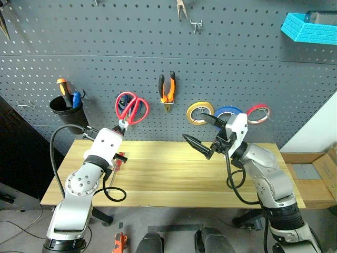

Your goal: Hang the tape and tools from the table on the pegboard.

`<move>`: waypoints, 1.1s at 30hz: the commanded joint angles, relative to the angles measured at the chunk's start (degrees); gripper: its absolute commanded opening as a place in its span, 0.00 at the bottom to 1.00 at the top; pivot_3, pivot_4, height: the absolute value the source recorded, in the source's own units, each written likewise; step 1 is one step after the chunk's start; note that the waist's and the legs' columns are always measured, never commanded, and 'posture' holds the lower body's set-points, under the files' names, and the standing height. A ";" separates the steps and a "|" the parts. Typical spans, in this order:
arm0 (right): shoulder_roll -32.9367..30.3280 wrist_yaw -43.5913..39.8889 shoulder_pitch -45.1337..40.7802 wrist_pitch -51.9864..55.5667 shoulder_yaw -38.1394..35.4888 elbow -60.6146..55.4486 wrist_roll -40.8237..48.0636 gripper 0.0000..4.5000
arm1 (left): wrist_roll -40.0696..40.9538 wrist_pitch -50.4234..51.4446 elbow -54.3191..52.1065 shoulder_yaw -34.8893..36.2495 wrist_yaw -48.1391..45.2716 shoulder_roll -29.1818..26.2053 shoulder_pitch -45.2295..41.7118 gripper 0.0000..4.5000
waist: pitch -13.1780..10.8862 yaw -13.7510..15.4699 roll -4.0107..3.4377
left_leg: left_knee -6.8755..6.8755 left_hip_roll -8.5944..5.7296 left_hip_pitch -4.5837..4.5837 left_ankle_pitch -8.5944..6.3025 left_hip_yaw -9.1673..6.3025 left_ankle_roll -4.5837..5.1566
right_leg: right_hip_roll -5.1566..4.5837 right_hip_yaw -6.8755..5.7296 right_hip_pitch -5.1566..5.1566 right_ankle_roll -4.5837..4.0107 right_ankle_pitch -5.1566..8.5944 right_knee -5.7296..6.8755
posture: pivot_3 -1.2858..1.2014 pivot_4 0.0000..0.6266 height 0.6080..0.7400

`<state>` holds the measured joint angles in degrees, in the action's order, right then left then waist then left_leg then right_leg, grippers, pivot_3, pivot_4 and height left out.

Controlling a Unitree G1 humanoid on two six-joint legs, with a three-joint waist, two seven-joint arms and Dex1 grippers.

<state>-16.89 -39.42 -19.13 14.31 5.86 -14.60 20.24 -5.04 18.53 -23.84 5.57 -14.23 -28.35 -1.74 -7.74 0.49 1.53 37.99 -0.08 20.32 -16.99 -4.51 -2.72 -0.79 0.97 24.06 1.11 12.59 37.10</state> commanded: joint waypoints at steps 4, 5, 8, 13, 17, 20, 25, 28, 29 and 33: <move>-0.72 0.78 0.03 -2.18 -1.33 -1.37 -0.58 1.00 | -0.12 -1.55 -1.70 2.44 2.24 2.73 1.54 0.05 | 0.03 -0.10 -0.02 | 0.01 0.00 -0.01 0.00 0.01 0.00 | -0.01 0.02 -0.01 0.00 0.00 0.02 | 0.54 0.12 1.00; -0.88 0.77 0.42 -2.49 -1.34 -1.33 -0.79 1.00 | -0.24 -1.61 -1.94 2.47 2.37 3.06 1.90 0.05 | 0.03 -0.12 -0.02 | 0.01 0.00 -0.01 0.00 0.00 0.00 | -0.01 0.01 -0.01 0.00 0.00 0.02 | 0.54 0.12 1.00; -1.29 0.73 0.92 -2.84 -1.30 -1.14 -1.16 1.00 | 0.26 -1.06 -1.50 3.34 2.18 3.70 2.25 0.05 | 0.03 -0.23 -0.02 | 0.01 0.00 -0.02 0.00 -0.01 0.01 | -0.01 0.01 -0.01 0.00 0.00 0.05 | 0.54 0.12 1.00; -1.34 1.31 0.42 -2.59 -1.49 -0.59 -1.29 1.00 | 1.64 2.17 0.71 4.06 2.02 4.69 0.07 0.05 | 0.03 -0.37 -0.03 | 0.02 -0.01 -0.11 0.01 0.00 0.01 | 0.00 0.01 -0.08 0.00 0.00 0.08 | 0.54 0.13 1.00; -1.38 1.49 0.23 -2.58 -1.49 -0.19 -1.38 1.00 | 1.48 3.08 2.07 3.35 1.40 4.78 -2.83 0.05 | 0.03 -0.36 -0.03 | 0.04 -0.02 -0.15 0.01 -0.01 0.01 | 0.00 0.00 -0.12 0.00 0.00 0.09 | 0.54 0.13 1.00; -1.33 1.62 0.00 -2.46 -1.43 -0.04 -1.38 1.00 | 1.95 4.83 2.82 2.60 0.44 4.65 -4.24 0.05 | 0.03 -0.43 -0.03 | 0.03 -0.02 -0.24 0.00 0.00 0.02 | 0.00 0.02 -0.20 0.00 0.00 0.08 | 0.54 0.14 1.00; -1.45 1.65 0.24 -1.69 -0.99 -0.76 -1.22 1.00 | 3.88 7.95 2.87 1.96 -1.63 4.90 -5.45 0.21 | 0.02 -0.56 -0.03 | -0.01 -0.02 -0.45 0.00 -0.01 0.03 | 0.00 0.01 -0.41 0.01 0.02 0.04 | 0.54 0.16 1.00; -1.61 1.54 0.55 -1.48 -0.84 -1.19 -1.21 1.00 | 4.65 9.42 2.75 1.95 -1.72 5.28 -4.98 0.43 | 0.02 -0.58 -0.04 | -0.01 -0.02 -0.48 0.00 -0.02 0.03 | 0.00 0.00 -0.44 0.01 0.02 0.04 | 0.54 0.16 1.00; -1.68 1.49 0.68 -1.43 -0.83 -1.32 -1.20 1.00 | 4.87 9.77 2.61 1.95 -1.62 5.42 -4.74 0.52 | 0.02 -0.58 -0.04 | -0.01 -0.01 -0.49 0.00 -0.02 0.03 | 0.00 0.00 -0.45 0.01 0.02 0.04 | 0.54 0.16 1.00; -2.48 0.84 1.29 -1.55 -0.79 -1.53 -1.20 1.00 | 5.43 9.63 3.21 1.40 -1.54 6.29 -2.75 0.83 | 0.01 -0.60 -0.05 | -0.01 -0.02 -0.49 0.00 -0.03 0.03 | 0.00 0.00 -0.48 0.01 0.02 0.01 | 0.53 0.18 1.00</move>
<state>-19.00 -38.48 -17.92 13.17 5.66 -13.57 18.95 0.11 28.60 -19.67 6.92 -15.78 -22.23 -4.83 -7.73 -0.10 1.48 37.98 -0.09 19.83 -17.00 -4.53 -2.69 -0.79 0.97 23.58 1.13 12.62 37.11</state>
